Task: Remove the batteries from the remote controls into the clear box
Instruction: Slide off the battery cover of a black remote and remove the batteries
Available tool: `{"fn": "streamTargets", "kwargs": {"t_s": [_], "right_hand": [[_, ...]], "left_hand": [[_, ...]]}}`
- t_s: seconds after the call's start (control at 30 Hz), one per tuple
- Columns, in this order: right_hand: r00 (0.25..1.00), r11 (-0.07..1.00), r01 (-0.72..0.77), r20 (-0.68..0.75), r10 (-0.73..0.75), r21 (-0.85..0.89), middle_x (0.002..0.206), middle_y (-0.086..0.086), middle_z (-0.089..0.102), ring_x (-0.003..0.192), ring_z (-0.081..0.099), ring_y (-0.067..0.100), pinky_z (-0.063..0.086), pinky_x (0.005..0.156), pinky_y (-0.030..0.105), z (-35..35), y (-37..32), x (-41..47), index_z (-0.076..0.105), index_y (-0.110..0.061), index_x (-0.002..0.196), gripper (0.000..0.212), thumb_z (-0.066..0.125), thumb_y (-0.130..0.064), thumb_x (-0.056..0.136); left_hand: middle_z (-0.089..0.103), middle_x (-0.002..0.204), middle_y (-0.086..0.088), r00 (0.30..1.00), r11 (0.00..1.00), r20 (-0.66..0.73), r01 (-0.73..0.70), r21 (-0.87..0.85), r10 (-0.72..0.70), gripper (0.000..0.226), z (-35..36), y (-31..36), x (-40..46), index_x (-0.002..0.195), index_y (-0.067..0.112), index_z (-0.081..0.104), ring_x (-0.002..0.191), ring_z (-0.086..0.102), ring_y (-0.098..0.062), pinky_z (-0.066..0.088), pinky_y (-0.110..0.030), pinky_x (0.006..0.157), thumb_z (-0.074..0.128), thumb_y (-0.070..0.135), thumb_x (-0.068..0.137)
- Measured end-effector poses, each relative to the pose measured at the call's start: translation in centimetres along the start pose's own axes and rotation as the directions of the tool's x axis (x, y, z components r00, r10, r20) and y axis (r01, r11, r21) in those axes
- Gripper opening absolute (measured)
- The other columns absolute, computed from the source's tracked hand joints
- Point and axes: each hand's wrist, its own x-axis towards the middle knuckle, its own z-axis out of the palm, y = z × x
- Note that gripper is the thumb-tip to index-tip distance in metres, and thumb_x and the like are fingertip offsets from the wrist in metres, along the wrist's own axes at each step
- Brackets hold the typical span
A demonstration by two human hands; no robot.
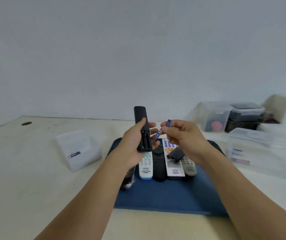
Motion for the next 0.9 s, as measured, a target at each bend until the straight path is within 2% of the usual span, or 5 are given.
{"fn": "streamTargets", "kwargs": {"t_s": [0.2,0.3,0.57,0.77,0.9], "right_hand": [[1.0,0.992,-0.019,0.019,0.022,-0.126,0.073,0.016,0.066,0.071,0.055,0.024,0.046,0.069,0.034,-3.3,0.8,-0.2,0.075,0.003,0.098,0.015,0.073,-0.009,0.09],[1.0,0.977,0.013,0.009,-0.012,-0.214,0.066,0.007,0.064,0.055,0.055,0.009,0.046,0.057,0.019,-3.3,1.1,-0.2,0.075,0.004,0.094,0.01,0.068,-0.002,0.092],[0.948,0.672,0.224,-0.002,-0.318,-0.706,0.061,0.02,0.053,0.058,0.038,0.018,0.032,0.058,0.034,-2.8,-0.1,-0.1,0.055,-0.001,0.066,0.033,0.06,-0.012,0.096],[0.963,0.829,0.233,0.239,-0.125,-0.508,0.078,-0.005,0.075,0.074,0.071,0.005,0.051,0.073,0.017,-2.0,-1.2,-1.0,0.076,-0.013,0.105,0.019,0.058,-0.017,0.1],[0.968,0.911,0.21,0.208,-0.142,-0.356,0.073,0.026,0.067,0.066,0.074,0.025,0.058,0.062,0.029,-1.2,-1.2,-1.3,0.064,-0.002,0.091,0.016,0.078,-0.007,0.084]], "left_hand": [[0.07,0.087,-0.016,0.975,0.993,0.193,0.098,0.073,-0.11,0.042,2.3,-2.1,1.4,0.078,0.0,0.076,0.073,0.07,-0.027,0.062,-0.028,0.064,0.054,0.025,0.104],[0.071,0.084,-0.015,0.987,0.997,0.146,0.061,0.042,-0.067,0.039,2.3,-3.1,1.4,0.091,-0.006,0.076,0.069,0.067,-0.02,0.062,-0.025,0.067,0.054,0.023,0.104],[0.074,0.094,-0.016,0.992,0.978,0.097,0.097,-0.186,-0.08,0.038,0.8,-3.1,1.6,0.111,-0.005,0.071,0.062,0.057,-0.013,0.057,-0.022,0.057,0.051,0.027,0.105],[0.06,0.072,-0.004,0.994,0.993,0.071,0.086,-0.085,-0.08,0.043,0.9,-3.8,2.2,0.099,0.004,0.067,0.055,0.048,-0.011,0.044,-0.02,0.047,0.052,0.044,0.103],[0.066,0.072,-0.007,0.997,0.996,0.064,0.054,-0.077,-0.049,0.058,1.1,-4.0,2.3,0.091,0.008,0.07,0.055,0.058,-0.015,0.049,-0.024,0.048,0.044,0.059,0.101]]}}
